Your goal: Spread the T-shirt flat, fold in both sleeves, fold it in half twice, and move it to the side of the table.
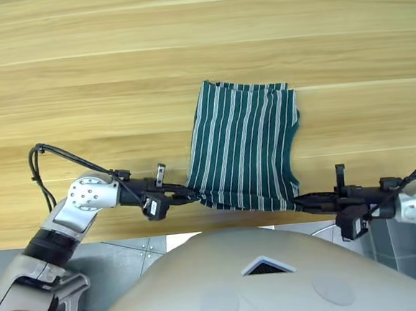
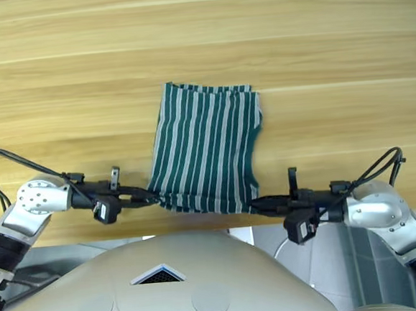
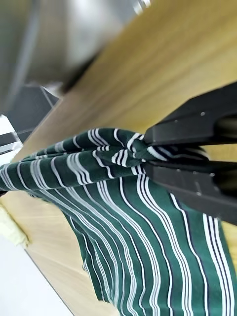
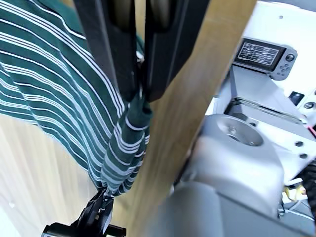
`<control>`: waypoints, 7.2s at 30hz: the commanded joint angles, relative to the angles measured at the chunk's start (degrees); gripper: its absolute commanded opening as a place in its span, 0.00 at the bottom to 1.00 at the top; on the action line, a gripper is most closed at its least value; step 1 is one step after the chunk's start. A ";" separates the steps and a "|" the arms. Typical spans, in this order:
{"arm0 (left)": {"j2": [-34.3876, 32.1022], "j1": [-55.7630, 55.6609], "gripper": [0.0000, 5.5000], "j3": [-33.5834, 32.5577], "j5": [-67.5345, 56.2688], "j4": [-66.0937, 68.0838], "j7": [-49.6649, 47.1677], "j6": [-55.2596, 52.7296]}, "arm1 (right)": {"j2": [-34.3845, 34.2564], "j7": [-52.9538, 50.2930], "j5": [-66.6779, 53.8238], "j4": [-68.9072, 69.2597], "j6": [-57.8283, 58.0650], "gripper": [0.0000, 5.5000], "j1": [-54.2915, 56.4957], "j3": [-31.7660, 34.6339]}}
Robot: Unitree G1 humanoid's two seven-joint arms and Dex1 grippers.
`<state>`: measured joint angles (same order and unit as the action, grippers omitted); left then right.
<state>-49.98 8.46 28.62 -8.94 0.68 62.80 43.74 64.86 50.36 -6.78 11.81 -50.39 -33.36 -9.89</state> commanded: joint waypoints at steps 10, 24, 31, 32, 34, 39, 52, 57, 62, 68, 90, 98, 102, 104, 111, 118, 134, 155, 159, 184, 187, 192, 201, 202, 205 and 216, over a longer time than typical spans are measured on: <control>-6.27 8.53 0.04 -2.54 -22.02 -11.51 11.57 -1.17 | 0.88 0.24 -2.30 1.25 -0.45 0.00 -1.95 4.04; 6.02 0.56 0.04 -10.10 -18.98 -4.20 7.52 -8.90 | -4.87 -2.48 -4.79 -0.58 5.10 0.00 5.55 7.15; 11.80 -4.62 0.04 -13.42 -18.18 3.34 6.75 -11.15 | -9.80 -5.49 -3.23 -1.84 13.22 0.00 12.55 8.92; 12.71 -5.58 0.04 -13.95 -17.70 4.78 6.33 -11.29 | -10.83 -6.10 -2.11 -2.56 14.47 0.00 13.95 8.69; 14.50 -8.06 0.04 -14.62 -15.29 8.61 4.95 -11.24 | -12.71 -7.10 0.75 -3.79 16.61 0.00 16.29 7.91; 19.90 -16.19 0.04 -14.76 -5.59 21.78 -0.86 -9.90 | -17.93 -10.95 11.56 -9.42 21.31 0.00 24.19 4.79; 31.94 -33.99 0.04 -12.89 13.35 52.28 -17.82 0.49 | -27.49 -20.95 30.49 -25.00 25.11 0.00 35.91 -4.57; 33.61 -39.89 0.04 -10.30 21.48 65.15 -25.81 -2.43 | -27.34 -20.16 32.60 -28.18 24.69 0.00 35.85 -8.08; 33.89 -42.36 0.20 -9.59 23.91 70.63 -27.84 -7.17 | -27.82 -21.52 29.02 -30.71 26.29 0.08 36.71 -5.62; 33.67 -44.30 0.37 -14.33 19.43 72.10 -26.19 -9.53 | -31.59 -21.76 14.00 -33.58 33.45 0.27 39.98 3.96; 39.11 -55.35 0.41 -46.38 -8.98 73.56 -11.14 -26.21 | -42.31 -12.76 -0.99 -53.73 33.04 0.94 51.59 12.97; 39.19 -49.22 0.16 -51.80 -17.18 65.16 16.13 -14.74 | -42.80 -15.40 -5.12 -49.53 25.98 0.95 53.29 18.45; 39.35 -43.86 0.04 -48.02 -15.95 59.46 26.08 -7.97 | -43.30 -19.02 1.62 -44.88 21.16 0.82 53.41 14.77; 38.80 -41.19 0.00 -45.02 -13.48 57.68 27.79 -3.59 | -43.58 -20.52 5.60 -42.93 19.94 0.76 53.99 12.12; 34.24 -39.07 0.00 -35.25 1.27 60.39 17.97 10.31 | -43.41 -23.07 20.42 -38.99 17.70 0.52 58.02 1.28; 32.42 -40.26 0.00 -30.19 7.11 62.75 9.23 14.10 | -41.65 -21.19 30.17 -39.41 16.93 0.32 60.08 -8.00; 31.37 -40.54 0.00 -19.31 17.94 64.81 -4.34 17.85 | -43.04 -24.42 39.80 -52.61 17.94 0.01 67.03 -17.30; 17.96 -43.71 0.00 18.69 66.18 57.95 -34.12 5.27 | -42.19 -23.90 40.68 -54.25 18.37 0.01 64.02 -20.79; 17.80 -43.11 0.00 23.63 68.54 54.72 -34.79 6.36 | -42.37 -27.27 41.55 -58.64 23.21 0.01 65.81 -19.58; 17.75 -45.00 0.00 17.54 52.06 47.64 -44.49 7.80 | -41.26 -22.88 17.89 -70.28 21.10 0.01 68.68 0.12; 15.95 -44.12 0.00 13.15 47.54 44.51 -44.26 7.73 | -41.93 -20.48 16.60 -67.82 20.32 0.01 67.66 0.28; 11.84 -40.44 0.00 3.77 36.72 34.36 -42.24 7.26 | -43.72 -16.94 15.60 -63.83 20.21 0.01 65.99 -0.72; 13.22 -35.93 0.00 -6.85 20.80 25.69 -40.38 7.67 | -51.06 -10.14 20.03 -59.15 18.03 0.01 63.54 -10.46; 13.50 -35.82 0.00 -7.10 20.67 25.89 -40.07 7.68 | -51.57 -10.42 20.60 -59.57 18.12 0.01 63.72 -11.05; 14.46 -35.18 0.00 -7.82 20.54 26.51 -39.25 7.79 | -52.98 -12.87 22.94 -63.19 18.93 0.01 64.94 -12.54; 16.77 -33.83 0.00 -8.68 22.26 29.21 -38.87 8.43 | -51.13 -38.29 27.33 -86.36 35.66 0.01 71.55 -10.09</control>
<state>-33.42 -25.76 20.74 12.80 29.12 23.24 52.17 10.42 15.53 19.27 -68.15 -23.24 40.65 -21.12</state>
